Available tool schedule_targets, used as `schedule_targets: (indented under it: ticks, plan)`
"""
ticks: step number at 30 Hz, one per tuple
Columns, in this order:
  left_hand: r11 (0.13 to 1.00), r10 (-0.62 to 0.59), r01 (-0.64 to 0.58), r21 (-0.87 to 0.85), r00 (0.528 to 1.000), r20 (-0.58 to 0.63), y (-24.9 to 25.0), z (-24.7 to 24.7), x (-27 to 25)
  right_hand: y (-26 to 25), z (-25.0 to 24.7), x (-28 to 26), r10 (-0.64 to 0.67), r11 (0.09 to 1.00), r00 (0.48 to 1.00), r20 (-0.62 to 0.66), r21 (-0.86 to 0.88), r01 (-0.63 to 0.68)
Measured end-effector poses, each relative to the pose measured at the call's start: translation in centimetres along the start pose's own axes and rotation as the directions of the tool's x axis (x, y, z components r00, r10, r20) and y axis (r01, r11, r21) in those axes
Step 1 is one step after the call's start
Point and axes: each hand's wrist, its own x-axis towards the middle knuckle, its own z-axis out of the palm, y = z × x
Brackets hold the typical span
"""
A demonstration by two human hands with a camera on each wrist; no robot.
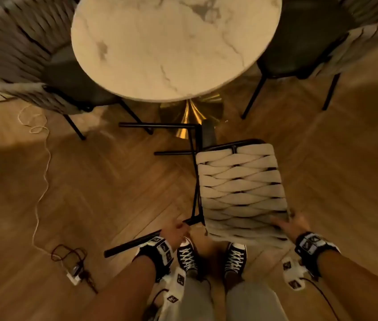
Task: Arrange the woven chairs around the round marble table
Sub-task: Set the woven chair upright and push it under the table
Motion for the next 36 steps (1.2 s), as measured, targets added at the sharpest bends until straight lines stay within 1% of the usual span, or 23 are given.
schedule_targets:
  ticks: [1,3,4,6,8,11,13,15,17,19,20,23,24,27,29,30,32,35,36]
  plan:
    - [1.0,0.009,-0.009,0.009,1.0,-0.001,-0.3,0.8,1.2,-0.1,0.4,1.3,-0.001,0.997,1.0,-0.027,0.083,0.003]
    - [1.0,-0.006,0.006,0.031,1.0,-0.005,-0.5,1.4,2.4,-1.4,0.5,2.1,0.008,0.979,1.0,-0.012,0.202,-0.005]
    - [0.999,-0.023,0.022,0.036,1.0,0.018,-0.2,1.5,2.5,-2.0,0.4,2.8,-0.001,0.97,1.0,-0.006,0.244,0.002]
    - [0.999,-0.031,0.031,0.021,0.999,0.033,-0.4,1.7,2.9,-3.1,0.4,3.3,0.015,0.956,1.0,0.001,0.292,-0.015]
    - [1.0,-0.011,0.011,0.002,0.999,0.034,-0.2,1.3,3.0,-3.5,0.4,3.3,0.022,0.958,0.999,0.025,0.286,-0.028]
    - [0.996,-0.007,0.009,-0.09,1.0,0.019,0.3,0.5,2.4,-3.7,1.3,1.6,0.009,0.969,0.996,0.088,0.245,-0.03]
    - [0.983,-0.054,0.054,-0.174,0.999,0.004,0.5,-0.3,1.9,-3.8,2.3,-0.6,0.006,0.967,0.995,0.098,0.252,-0.03]
    - [0.962,-0.107,0.096,-0.254,0.994,-0.032,0.1,-1.2,1.7,-4.3,3.3,-3.3,-0.024,0.963,0.993,0.115,0.269,-0.008]
    - [0.923,-0.169,0.157,-0.35,0.986,-0.005,-0.4,-2.0,1.2,-4.9,4.6,-5.9,-0.069,0.958,0.99,0.127,0.284,0.03]
    - [0.895,-0.203,0.202,-0.398,0.978,0.039,-0.5,-2.5,0.7,-5.9,5.8,-8.1,-0.142,0.958,0.984,0.107,0.265,0.11]
    - [0.884,-0.207,0.205,-0.421,0.978,0.041,-0.4,-2.8,0.4,-6.4,6.4,-9.0,-0.188,0.954,0.977,0.098,0.256,0.157]
    - [0.867,-0.169,0.116,-0.484,0.983,-0.068,0.9,-3.8,-0.8,-9.0,7.5,-11.2,-0.286,0.938,0.957,0.042,0.215,0.271]
    - [0.863,-0.15,0.088,-0.498,0.985,-0.087,1.5,-4.3,-1.4,-10.1,7.7,-12.0,-0.317,0.931,0.948,0.021,0.198,0.307]
    - [0.845,-0.051,-0.029,-0.534,0.989,-0.136,3.3,-5.6,-2.5,-13.9,7.2,-14.2,-0.4,0.906,0.917,-0.007,0.146,0.396]
    - [0.827,-0.019,-0.068,-0.558,0.989,-0.15,4.6,-6.6,-3.0,-16.5,6.5,-15.8,-0.451,0.886,0.892,-0.03,0.105,0.451]
    - [0.829,-0.022,-0.064,-0.556,0.989,-0.148,5.3,-7.0,-3.1,-17.6,6.1,-16.7,-0.469,0.878,0.882,-0.045,0.083,0.471]
    - [0.813,-0.027,-0.041,-0.581,0.994,-0.109,6.5,-7.9,-3.3,-19.4,5.5,-18.1,-0.499,0.864,0.863,-0.078,0.026,0.502]
    - [0.734,0.009,0.001,-0.679,1.0,0.011,7.6,-8.6,-2.9,-21.1,5.9,-20.0,-0.536,0.843,0.839,-0.091,-0.092,0.529]
    - [0.73,0.024,0.019,-0.684,0.998,0.054,7.9,-8.6,-3.0,-21.8,6.3,-20.5,-0.543,0.837,0.834,-0.094,-0.143,0.529]
